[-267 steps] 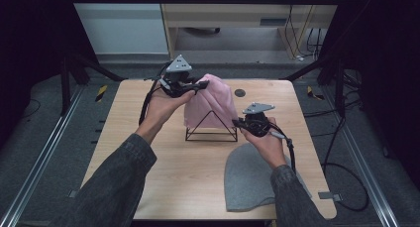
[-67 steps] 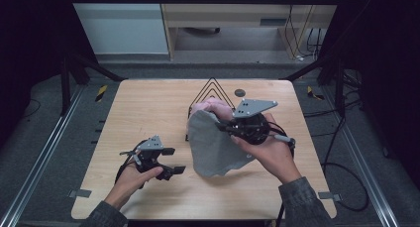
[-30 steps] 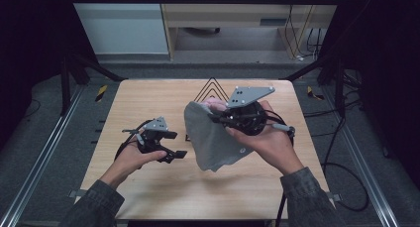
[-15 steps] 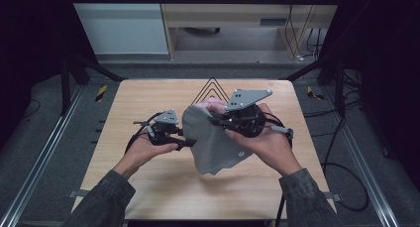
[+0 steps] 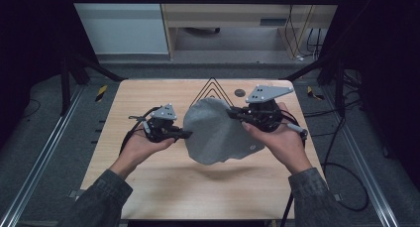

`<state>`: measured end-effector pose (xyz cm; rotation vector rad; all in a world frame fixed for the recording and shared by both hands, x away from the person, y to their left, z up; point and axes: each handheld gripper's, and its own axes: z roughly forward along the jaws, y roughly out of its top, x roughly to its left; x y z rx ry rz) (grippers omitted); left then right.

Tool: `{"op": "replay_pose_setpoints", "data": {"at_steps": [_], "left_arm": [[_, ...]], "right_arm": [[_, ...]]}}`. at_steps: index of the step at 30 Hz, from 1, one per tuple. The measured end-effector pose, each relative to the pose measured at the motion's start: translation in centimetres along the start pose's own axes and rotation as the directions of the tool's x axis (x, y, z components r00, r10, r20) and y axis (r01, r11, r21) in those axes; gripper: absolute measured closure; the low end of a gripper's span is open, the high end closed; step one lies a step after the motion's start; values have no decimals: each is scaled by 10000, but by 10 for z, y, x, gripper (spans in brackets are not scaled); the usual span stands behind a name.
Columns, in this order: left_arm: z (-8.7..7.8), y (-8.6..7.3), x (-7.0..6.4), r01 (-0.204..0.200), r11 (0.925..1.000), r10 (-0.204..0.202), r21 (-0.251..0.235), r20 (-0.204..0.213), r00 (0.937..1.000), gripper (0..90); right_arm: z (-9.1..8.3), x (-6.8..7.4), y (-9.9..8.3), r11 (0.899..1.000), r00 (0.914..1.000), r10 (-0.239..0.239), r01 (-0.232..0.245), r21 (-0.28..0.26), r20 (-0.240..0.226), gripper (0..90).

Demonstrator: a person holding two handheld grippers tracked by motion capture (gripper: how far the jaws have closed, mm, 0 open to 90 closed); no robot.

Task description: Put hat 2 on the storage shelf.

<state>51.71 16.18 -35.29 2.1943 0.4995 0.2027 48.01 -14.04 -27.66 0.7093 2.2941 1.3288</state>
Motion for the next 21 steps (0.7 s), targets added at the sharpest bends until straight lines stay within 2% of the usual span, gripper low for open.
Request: {"op": "replay_pose_setpoints", "data": {"at_steps": [3, 6, 11, 15, 21], "left_arm": [[-15, 14, 0, -264, 9995, 268, 156, -307, 9992, 871], [-31, 31, 0, -378, 9993, 382, 69, -678, 9970, 872], [-47, 47, 5, -397, 9991, 383, -117, -1046, 9938, 871], [-56, 63, 10, -468, 9987, 438, -187, -1382, 9894, 872], [-62, 75, 13, -581, 9981, 544, -186, -1601, 9856, 872]], "right_arm": [[-3, -5, 4, 9995, 9997, 178, -173, -257, 161, 864], [-7, -11, 14, 9978, 9989, 340, -321, -580, 313, 865], [-10, -19, 27, 9948, 9978, 464, -418, -933, 477, 865], [-9, -29, 43, 9908, 9969, 592, -522, -1252, 526, 864], [-9, -39, 58, 9846, 9950, 804, -700, -1600, 595, 865]]}}
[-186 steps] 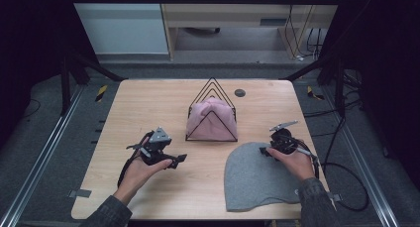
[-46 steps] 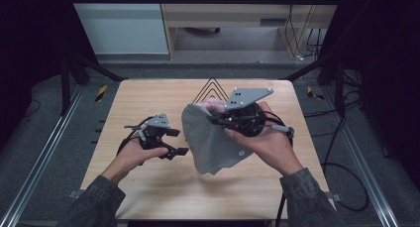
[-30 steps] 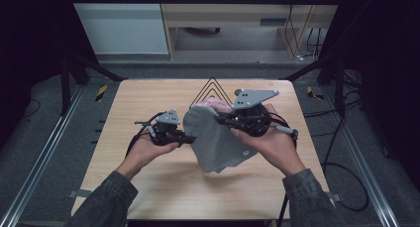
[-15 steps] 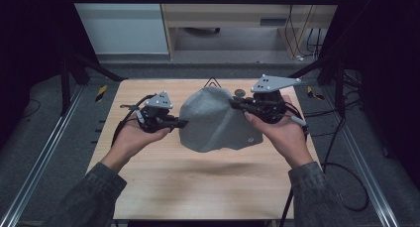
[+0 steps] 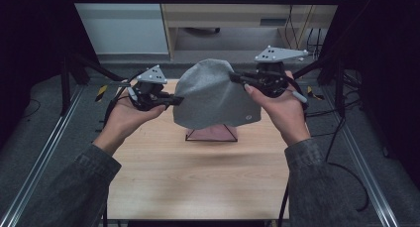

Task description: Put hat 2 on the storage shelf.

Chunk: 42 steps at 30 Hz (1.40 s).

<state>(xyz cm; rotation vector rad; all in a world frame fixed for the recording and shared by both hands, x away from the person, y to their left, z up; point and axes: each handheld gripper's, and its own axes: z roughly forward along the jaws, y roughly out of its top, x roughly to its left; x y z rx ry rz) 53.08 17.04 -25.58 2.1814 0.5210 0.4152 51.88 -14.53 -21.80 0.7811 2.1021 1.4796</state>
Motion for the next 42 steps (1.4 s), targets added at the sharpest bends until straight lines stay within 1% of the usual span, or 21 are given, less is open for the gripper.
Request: {"op": "replay_pose_setpoints", "data": {"at_steps": [2, 9, 10, 13, 17, 19, 21, 22, 23, 24, 27, 29, 30, 32, 33, 35, 36, 38, 40, 42], "left_arm": [[-2, 4, 1, -10, 10000, 10, -75, -40, 10000, 872], [-9, 17, 4, 179, 9986, -189, -499, -206, 9996, 873], [-10, 20, 4, 173, 9983, -186, -560, -226, 9996, 873], [-11, 25, 4, 96, 9980, -118, -630, -348, 9993, 873], [-10, 34, 10, 247, 9957, -293, -897, -502, 9983, 873], [-10, 39, 12, 202, 9946, -269, -1015, -650, 9975, 873], [-8, 42, 15, 249, 9930, -332, -1158, -704, 9970, 873], [-6, 44, 17, 248, 9933, -338, -1133, -785, 9963, 873], [-4, 45, 18, 256, 9929, -349, -1160, -797, 9962, 873], [-2, 47, 20, 258, 9930, -355, -1156, -829, 9959, 873], [6, 50, 26, 207, 9929, -333, -1172, -1063, 9938, 873], [12, 50, 33, 325, 9914, -472, -1271, -1150, 9922, 873], [15, 50, 36, 373, 9909, -528, -1295, -1186, 9915, 873], [21, 48, 40, 413, 9912, -574, -1260, -1269, 9903, 873], [23, 47, 42, 363, 9914, -535, -1255, -1367, 9892, 873], [28, 46, 46, 320, 9916, -503, -1249, -1461, 9880, 873], [30, 45, 47, 352, 9914, -536, -1258, -1462, 9878, 873], [36, 43, 52, 461, 9915, -647, -1220, -1526, 9862, 873], [40, 42, 55, 571, 9910, -751, -1209, -1497, 9859, 873], [46, 40, 59, 625, 9911, -800, -1177, -1498, 9855, 873]], "right_arm": [[0, -1, 2, 10000, 10000, -4, 4, -26, 16, 864], [-5, -4, 16, 9998, 9996, 6, -1, -179, 283, 864], [-6, -7, 19, 9998, 9993, 11, -2, -215, 376, 864], [-7, -10, 21, 9997, 9991, 40, -31, -233, 416, 865], [-6, -19, 26, 9988, 9985, 181, -157, -467, 523, 864], [-6, -24, 27, 9981, 9980, 220, -185, -591, 592, 865], [-4, -28, 28, 9977, 9973, 262, -218, -644, 692, 864], [-3, -30, 28, 9975, 9970, 279, -231, -664, 721, 864], [1, -36, 27, 9969, 9962, 343, -284, -732, 803, 864], [1, -36, 27, 9969, 9962, 343, -284, -732, 803, 864], [8, -45, 25, 9958, 9947, 486, -412, -820, 903, 864], [14, -51, 24, 9950, 9938, 599, -520, -850, 935, 864], [21, -57, 23, 9944, 9929, 679, -594, -869, 977, 864], [23, -59, 22, 9943, 9924, 713, -628, -859, 1004, 864], [29, -63, 20, 9931, 9916, 809, -716, -930, 1006, 864], [32, -65, 19, 9929, 9913, 836, -742, -931, 1017, 864], [38, -68, 17, 9921, 9905, 916, -819, -951, 1025, 864], [41, -70, 16, 9923, 9900, 929, -833, -922, 1059, 864], [48, -75, 12, 9911, 9884, 1066, -969, -914, 1081, 863], [50, -77, 11, 9908, 9878, 1101, -1003, -903, 1101, 863]]}}
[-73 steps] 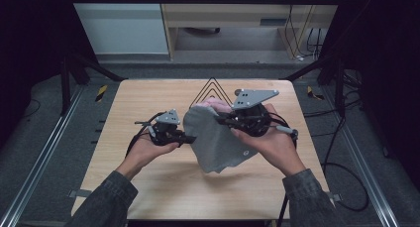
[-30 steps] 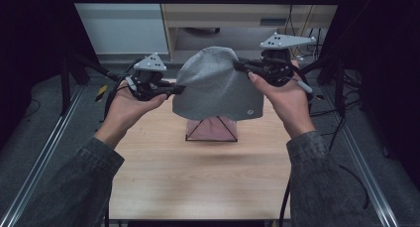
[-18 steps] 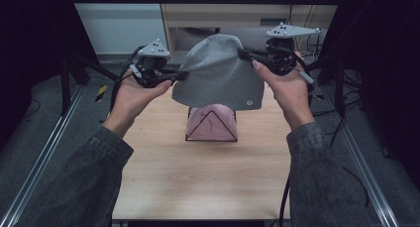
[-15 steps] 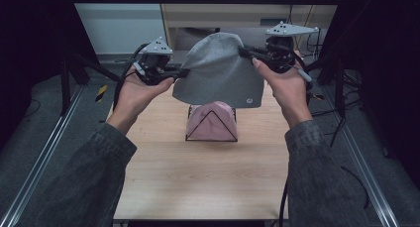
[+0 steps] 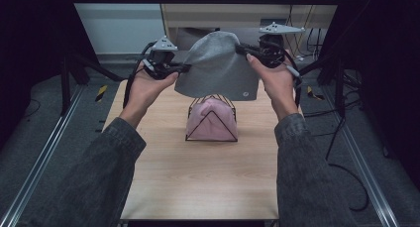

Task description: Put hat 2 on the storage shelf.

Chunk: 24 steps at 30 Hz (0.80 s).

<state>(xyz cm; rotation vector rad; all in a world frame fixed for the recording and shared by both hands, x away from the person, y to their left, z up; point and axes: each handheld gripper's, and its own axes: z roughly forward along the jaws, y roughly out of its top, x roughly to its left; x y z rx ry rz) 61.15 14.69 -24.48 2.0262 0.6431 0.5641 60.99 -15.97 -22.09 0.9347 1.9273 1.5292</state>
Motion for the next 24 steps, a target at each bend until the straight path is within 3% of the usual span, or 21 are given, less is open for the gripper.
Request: {"op": "replay_pose_setpoints", "data": {"at_steps": [5, 24], "left_arm": [[10, -4, 5, 67, 10000, -67, -25, -271, 9996, 873], [29, -19, 5, 178, 9990, -173, 400, -124, 9998, 872]], "right_arm": [[12, -9, -12, 9996, 9996, 273, -273, 106, 80, 862], [25, -15, -32, 9980, 9989, 464, -467, 429, 83, 863]]}}
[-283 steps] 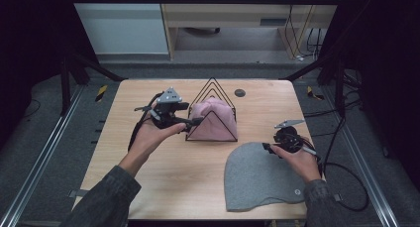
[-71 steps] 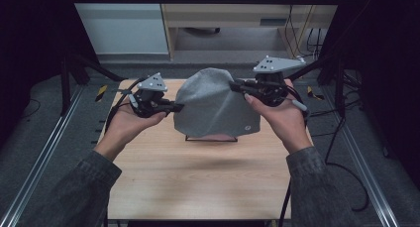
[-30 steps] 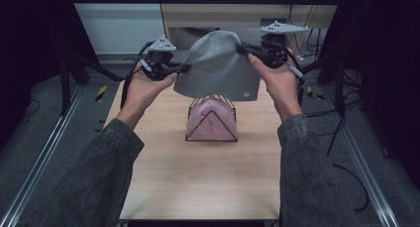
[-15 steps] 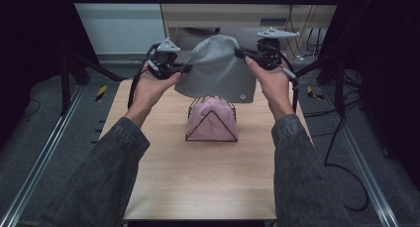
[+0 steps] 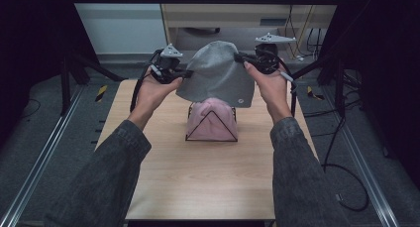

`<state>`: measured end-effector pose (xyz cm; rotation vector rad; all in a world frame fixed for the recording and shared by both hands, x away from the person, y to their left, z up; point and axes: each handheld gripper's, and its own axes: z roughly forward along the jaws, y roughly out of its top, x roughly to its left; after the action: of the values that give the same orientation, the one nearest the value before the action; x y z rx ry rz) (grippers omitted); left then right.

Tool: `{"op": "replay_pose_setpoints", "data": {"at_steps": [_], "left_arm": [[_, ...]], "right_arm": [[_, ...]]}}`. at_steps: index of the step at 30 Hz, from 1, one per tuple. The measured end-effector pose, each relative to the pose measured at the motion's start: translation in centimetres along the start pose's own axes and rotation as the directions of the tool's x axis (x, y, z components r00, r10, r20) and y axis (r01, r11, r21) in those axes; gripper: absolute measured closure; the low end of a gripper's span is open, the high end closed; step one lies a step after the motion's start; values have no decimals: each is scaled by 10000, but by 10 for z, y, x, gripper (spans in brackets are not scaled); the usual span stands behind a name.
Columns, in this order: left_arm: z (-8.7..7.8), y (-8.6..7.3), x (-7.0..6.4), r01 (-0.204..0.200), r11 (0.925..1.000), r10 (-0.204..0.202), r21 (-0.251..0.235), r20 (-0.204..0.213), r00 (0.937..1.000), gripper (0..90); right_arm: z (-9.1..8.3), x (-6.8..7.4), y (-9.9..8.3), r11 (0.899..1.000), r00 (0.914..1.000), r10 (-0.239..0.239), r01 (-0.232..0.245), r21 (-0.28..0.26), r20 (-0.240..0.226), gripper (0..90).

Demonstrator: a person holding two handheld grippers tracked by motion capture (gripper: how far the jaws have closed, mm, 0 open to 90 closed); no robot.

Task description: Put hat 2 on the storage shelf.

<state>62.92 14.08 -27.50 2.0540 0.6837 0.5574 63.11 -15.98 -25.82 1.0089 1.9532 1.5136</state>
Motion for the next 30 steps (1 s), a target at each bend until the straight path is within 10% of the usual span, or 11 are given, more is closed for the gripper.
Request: {"op": "replay_pose_setpoints", "data": {"at_steps": [30], "left_arm": [[1, 26, 6, -325, 9988, 311, -378, -376, 9988, 872]], "right_arm": [[1, -15, 11, 9999, 9997, 106, -103, -109, 224, 863]]}}
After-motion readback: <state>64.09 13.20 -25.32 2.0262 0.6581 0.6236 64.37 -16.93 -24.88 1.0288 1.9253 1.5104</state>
